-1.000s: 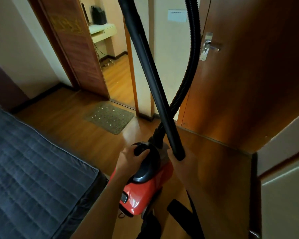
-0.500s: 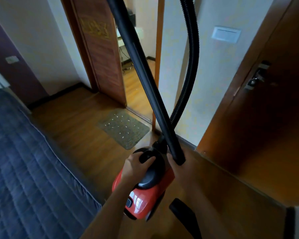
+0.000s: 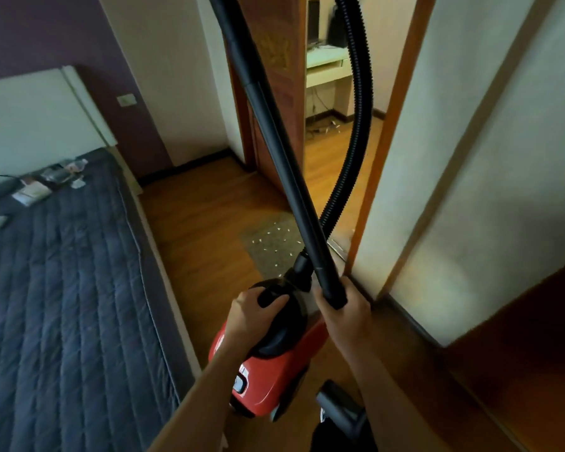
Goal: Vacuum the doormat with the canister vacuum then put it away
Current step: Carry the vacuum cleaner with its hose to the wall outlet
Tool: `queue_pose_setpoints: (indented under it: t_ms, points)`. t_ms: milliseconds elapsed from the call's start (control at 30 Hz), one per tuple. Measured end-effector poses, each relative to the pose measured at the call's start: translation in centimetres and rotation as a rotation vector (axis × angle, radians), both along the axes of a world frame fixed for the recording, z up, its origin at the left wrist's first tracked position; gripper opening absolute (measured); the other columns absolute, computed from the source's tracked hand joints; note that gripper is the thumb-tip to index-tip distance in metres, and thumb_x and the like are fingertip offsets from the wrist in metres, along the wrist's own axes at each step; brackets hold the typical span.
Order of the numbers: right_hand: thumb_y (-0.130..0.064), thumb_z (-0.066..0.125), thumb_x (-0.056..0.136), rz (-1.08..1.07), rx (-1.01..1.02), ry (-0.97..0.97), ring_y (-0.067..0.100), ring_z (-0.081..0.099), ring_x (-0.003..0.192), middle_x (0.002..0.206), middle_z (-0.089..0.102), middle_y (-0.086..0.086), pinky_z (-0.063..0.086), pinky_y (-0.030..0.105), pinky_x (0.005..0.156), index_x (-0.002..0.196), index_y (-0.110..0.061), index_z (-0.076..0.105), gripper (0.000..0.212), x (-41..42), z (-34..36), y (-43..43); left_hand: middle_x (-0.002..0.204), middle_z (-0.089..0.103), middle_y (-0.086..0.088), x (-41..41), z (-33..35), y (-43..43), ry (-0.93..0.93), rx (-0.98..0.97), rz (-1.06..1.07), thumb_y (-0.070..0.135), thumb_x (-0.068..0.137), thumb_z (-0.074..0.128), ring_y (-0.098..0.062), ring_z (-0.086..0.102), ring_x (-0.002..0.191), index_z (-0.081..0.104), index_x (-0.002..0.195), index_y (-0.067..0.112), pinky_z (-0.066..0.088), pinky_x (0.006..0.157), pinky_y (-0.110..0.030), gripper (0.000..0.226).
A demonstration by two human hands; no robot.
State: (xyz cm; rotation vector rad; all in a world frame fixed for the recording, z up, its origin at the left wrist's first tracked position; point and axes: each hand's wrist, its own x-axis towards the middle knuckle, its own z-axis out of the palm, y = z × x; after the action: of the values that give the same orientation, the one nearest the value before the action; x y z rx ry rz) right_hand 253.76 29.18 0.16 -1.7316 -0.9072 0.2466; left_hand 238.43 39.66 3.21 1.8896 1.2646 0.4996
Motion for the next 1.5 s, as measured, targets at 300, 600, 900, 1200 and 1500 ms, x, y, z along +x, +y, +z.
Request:
queue_pose_setpoints:
  t_ms: [300,600,900,1200,1500]
  points:
    - [-0.032,0.075,0.090,0.237,-0.086,0.029,0.000,0.053,0.058,0.062,0.047,-0.010,0.038,0.014,0.054,0.082,-0.025,0.057,0.020,9.2,1.5,13.9,0.055,0.053,0.010,5.7,2.0,8.8,0.004,0.020,0.278,0.035,0.085,0.073,-0.003,0.050,0.050,0.054,0.059,0.023,0.034,0.044,-0.013,0.034]
    - [-0.032,0.074,0.091,0.428,-0.135,0.104,-0.003,0.057,0.060,0.065,0.056,-0.006,0.043,0.010,0.051,0.089,-0.025,0.060,0.016,10.6,1.3,24.7,0.064,0.062,0.005,6.0,1.0,17.0,0.022,0.012,0.448,0.041,0.083,0.074,-0.005,0.060,0.062,0.061,0.066,0.025,0.039,0.049,-0.012,0.027]
    - [-0.033,0.075,0.090,0.471,-0.169,0.118,0.004,0.056,0.054,0.064,0.060,-0.004,0.043,0.016,0.049,0.086,-0.030,0.063,0.013,9.5,-0.1,39.2,0.076,0.069,0.010,4.4,-0.5,30.5,-0.056,-0.053,0.510,0.043,0.083,0.073,-0.003,0.065,0.075,0.068,0.078,0.030,0.045,0.059,-0.017,0.015]
    - [-0.031,0.075,0.090,0.485,-0.169,0.112,0.004,0.050,0.051,0.060,0.053,-0.007,0.038,0.014,0.049,0.079,-0.026,0.060,0.019,4.3,1.5,58.5,0.086,0.072,0.009,-0.3,-0.7,49.9,-0.110,-0.088,0.509,0.045,0.081,0.074,-0.007,0.067,0.085,0.073,0.091,0.029,0.052,0.067,-0.022,0.019]
    - [-0.024,0.076,0.090,0.490,-0.114,0.137,0.006,0.049,0.049,0.057,0.050,-0.007,0.038,0.014,0.049,0.072,-0.023,0.055,0.028,2.4,2.6,72.3,0.092,0.070,0.006,-3.1,0.5,65.0,-0.049,0.005,0.501,0.045,0.083,0.073,-0.013,0.065,0.088,0.073,0.098,0.021,0.054,0.074,-0.028,0.028]
